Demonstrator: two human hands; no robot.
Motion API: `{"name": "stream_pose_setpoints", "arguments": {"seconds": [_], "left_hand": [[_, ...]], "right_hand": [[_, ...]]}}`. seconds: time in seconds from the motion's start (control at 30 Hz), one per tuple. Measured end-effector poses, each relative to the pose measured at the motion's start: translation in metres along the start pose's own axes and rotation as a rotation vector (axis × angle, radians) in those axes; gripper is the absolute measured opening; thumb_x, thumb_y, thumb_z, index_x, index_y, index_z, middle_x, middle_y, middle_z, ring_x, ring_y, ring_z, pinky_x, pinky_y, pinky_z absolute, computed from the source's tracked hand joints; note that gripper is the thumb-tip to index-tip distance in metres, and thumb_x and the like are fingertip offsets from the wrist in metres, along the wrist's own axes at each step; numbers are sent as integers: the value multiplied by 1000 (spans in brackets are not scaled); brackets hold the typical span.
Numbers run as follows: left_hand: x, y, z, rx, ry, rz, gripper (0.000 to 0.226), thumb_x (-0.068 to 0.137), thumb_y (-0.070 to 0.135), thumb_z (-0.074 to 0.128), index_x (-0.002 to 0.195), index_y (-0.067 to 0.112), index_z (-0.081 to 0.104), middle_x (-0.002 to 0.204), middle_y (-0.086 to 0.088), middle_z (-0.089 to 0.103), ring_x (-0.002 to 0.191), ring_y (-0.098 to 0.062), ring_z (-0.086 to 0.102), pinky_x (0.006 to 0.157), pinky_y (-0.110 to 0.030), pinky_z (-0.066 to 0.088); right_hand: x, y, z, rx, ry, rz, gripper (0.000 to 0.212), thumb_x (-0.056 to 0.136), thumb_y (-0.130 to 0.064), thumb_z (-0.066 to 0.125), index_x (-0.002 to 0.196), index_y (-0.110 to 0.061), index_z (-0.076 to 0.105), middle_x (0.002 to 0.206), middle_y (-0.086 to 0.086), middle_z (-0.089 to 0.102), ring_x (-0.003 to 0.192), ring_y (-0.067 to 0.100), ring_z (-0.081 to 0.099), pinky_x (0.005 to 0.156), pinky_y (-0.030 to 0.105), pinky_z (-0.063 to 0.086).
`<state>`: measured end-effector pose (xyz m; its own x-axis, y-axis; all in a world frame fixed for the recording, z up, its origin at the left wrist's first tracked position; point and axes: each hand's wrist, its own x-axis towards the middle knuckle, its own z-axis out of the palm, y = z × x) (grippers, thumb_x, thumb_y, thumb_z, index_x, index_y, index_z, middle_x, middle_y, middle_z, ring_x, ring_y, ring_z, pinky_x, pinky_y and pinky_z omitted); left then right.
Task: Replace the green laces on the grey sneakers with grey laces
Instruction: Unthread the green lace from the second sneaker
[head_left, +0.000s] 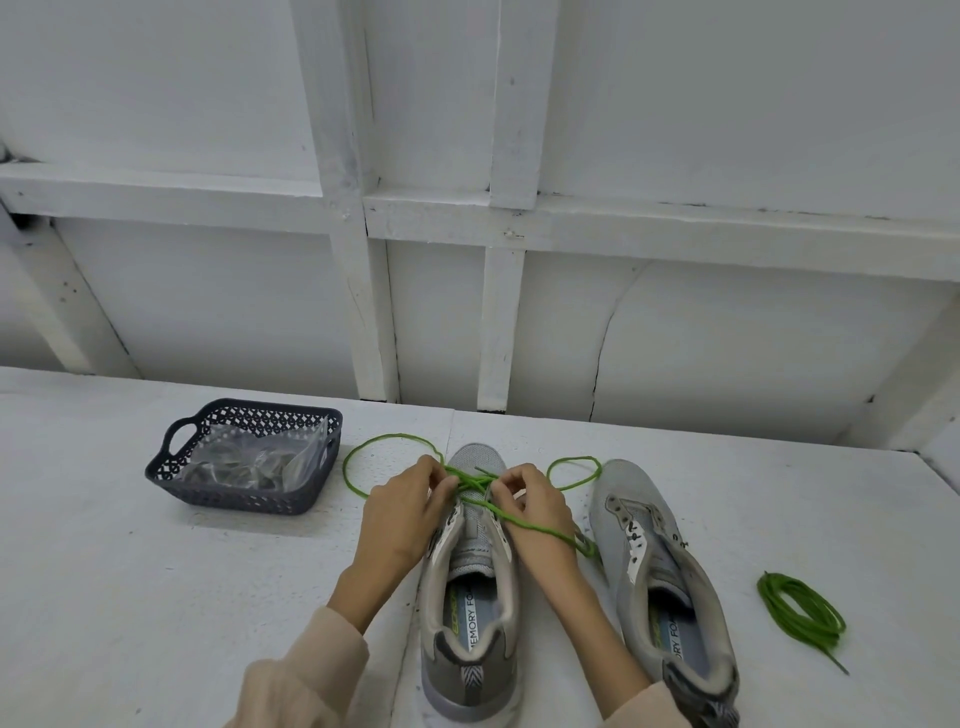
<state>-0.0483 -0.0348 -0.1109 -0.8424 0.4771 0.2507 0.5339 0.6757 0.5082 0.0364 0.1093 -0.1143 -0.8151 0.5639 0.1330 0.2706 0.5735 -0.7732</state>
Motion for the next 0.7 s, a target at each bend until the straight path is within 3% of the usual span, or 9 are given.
{"name": "stream_pose_setpoints", "arguments": {"seconds": [0.1, 0.2, 0.3, 0.5, 0.6, 0.7], "left_hand": [[-3, 1, -2, -48, -21, 0, 25, 93, 53, 52, 86, 28, 54, 76, 11, 63, 66, -8, 60, 66, -31, 44], [1, -3, 0, -45, -45, -40, 22, 98, 42, 48, 89, 23, 53, 78, 6, 66, 73, -19, 63, 70, -35, 47], [4, -6, 1, -99, -46, -102, 22, 101, 41, 39, 90, 23, 47, 72, 1, 67, 67, -24, 63, 71, -44, 51], [-1, -7, -5, -109, -96, -47, 22, 94, 47, 54, 83, 29, 52, 72, 9, 66, 68, -7, 63, 72, -33, 50], [0, -9, -3, -155, -89, -86, 13, 98, 33, 52, 87, 26, 51, 73, 5, 67, 69, -18, 64, 74, -41, 51], [-2, -8, -2, -181, -51, -97, 13, 100, 33, 48, 90, 24, 48, 72, 5, 67, 66, -18, 63, 73, -42, 51]], "right_hand": [[3, -2, -2, -8, -38, -7, 9, 88, -31, 63, 85, -24, 60, 90, -7, 60, 78, 12, 55, 72, 33, 47], [2, -3, -2, -69, -35, -7, 9, 94, -28, 54, 87, -23, 55, 91, -7, 61, 80, 16, 57, 67, 33, 43], [0, -4, -2, -96, 2, -12, 10, 100, -24, 46, 91, -22, 50, 88, -7, 60, 79, 17, 55, 62, 31, 34], [3, -3, -3, -50, -53, 18, 7, 90, -32, 62, 89, -25, 60, 93, -6, 64, 84, 16, 59, 70, 31, 45], [2, -4, -2, -73, -8, 24, 10, 97, -24, 53, 87, -24, 52, 87, -7, 62, 78, 16, 55, 62, 30, 34], [-2, -4, 0, -65, 50, 18, 10, 100, -24, 46, 90, -23, 47, 85, -8, 60, 78, 17, 54, 62, 32, 31]]}}
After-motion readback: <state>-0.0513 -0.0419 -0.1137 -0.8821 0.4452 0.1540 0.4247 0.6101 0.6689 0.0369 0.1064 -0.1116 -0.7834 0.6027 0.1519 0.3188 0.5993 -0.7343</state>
